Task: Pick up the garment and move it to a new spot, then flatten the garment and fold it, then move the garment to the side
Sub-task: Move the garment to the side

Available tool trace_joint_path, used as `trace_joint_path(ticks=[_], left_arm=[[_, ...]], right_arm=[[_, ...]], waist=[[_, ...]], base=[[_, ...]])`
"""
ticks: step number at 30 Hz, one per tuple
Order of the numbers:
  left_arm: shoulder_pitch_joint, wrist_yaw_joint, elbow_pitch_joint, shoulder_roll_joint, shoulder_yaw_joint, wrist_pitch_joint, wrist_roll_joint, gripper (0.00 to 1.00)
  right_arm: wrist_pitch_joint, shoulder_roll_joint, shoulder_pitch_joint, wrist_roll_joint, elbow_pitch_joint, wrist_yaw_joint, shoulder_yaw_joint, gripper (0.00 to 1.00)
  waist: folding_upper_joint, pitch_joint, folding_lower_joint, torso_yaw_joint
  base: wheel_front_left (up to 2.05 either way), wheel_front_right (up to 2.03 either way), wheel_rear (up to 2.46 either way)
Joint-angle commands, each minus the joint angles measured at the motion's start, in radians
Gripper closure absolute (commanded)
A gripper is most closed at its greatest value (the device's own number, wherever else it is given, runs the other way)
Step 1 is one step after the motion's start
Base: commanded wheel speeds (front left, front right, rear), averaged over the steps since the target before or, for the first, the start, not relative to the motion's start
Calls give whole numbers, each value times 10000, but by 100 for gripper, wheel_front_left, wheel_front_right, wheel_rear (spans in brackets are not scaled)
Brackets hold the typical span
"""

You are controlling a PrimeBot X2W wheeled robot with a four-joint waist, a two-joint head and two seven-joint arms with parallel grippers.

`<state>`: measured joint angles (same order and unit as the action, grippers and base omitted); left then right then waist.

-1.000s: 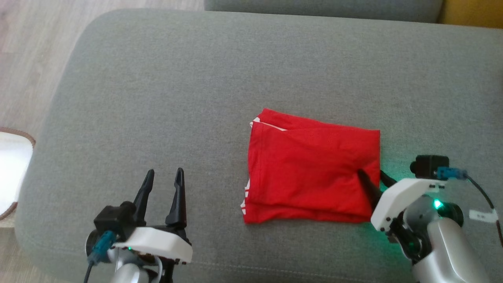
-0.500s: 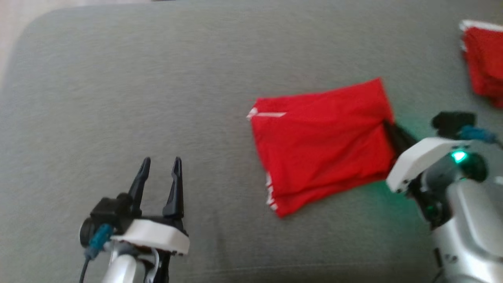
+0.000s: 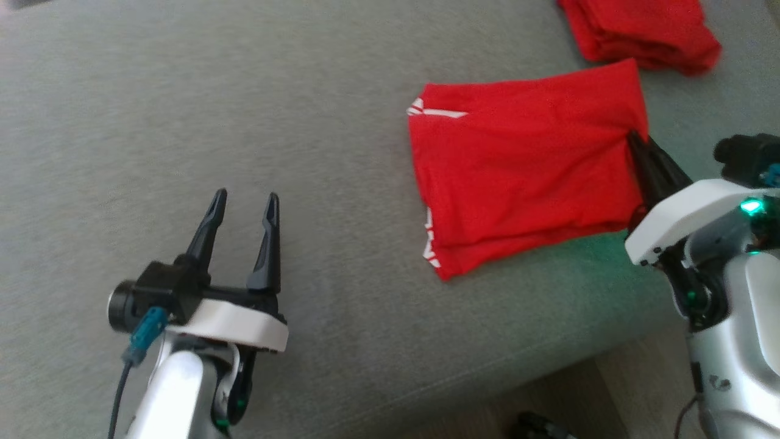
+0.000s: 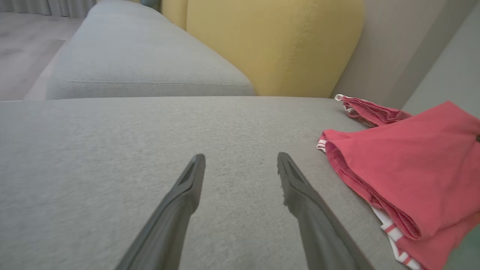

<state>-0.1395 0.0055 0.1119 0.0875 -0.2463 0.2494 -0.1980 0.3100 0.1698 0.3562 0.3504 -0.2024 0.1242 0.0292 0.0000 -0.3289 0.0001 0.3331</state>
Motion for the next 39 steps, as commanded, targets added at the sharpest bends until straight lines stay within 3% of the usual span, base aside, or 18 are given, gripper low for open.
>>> trace_joint_path(ticks=[1, 6, 17, 30, 39], left_arm=[[-302, -29, -351, 124, 246, 63, 79, 0], [-418, -38, -345, 185, 176, 0, 91, 0], [-381, 83, -227, 39, 172, 66, -159, 0], [-387, 134, -234, -156, 124, 120, -326, 0], [-491, 56, -340, -204, 144, 122, -216, 0]], right_arm=[[-177, 4, 356, -120, 398, 65, 179, 100], [-425, -198, 561, -228, 175, 65, 238, 100], [-431, 19, 2119, -680, -404, 65, -88, 100], [-212, 1411, 4686, -2149, -1974, 65, -1533, 100], [-899, 1630, 5702, -3330, -3237, 65, -3143, 100]], waist=[[0, -464, -1, 507], [0, -464, -1, 401], [0, -4, -1, -590], [0, -87, -1, -1760], [0, -459, -1, -2070]], base=[[0, 0, 0], [0, 0, 0], [0, 0, 0], [0, 0, 0], [0, 0, 0]])
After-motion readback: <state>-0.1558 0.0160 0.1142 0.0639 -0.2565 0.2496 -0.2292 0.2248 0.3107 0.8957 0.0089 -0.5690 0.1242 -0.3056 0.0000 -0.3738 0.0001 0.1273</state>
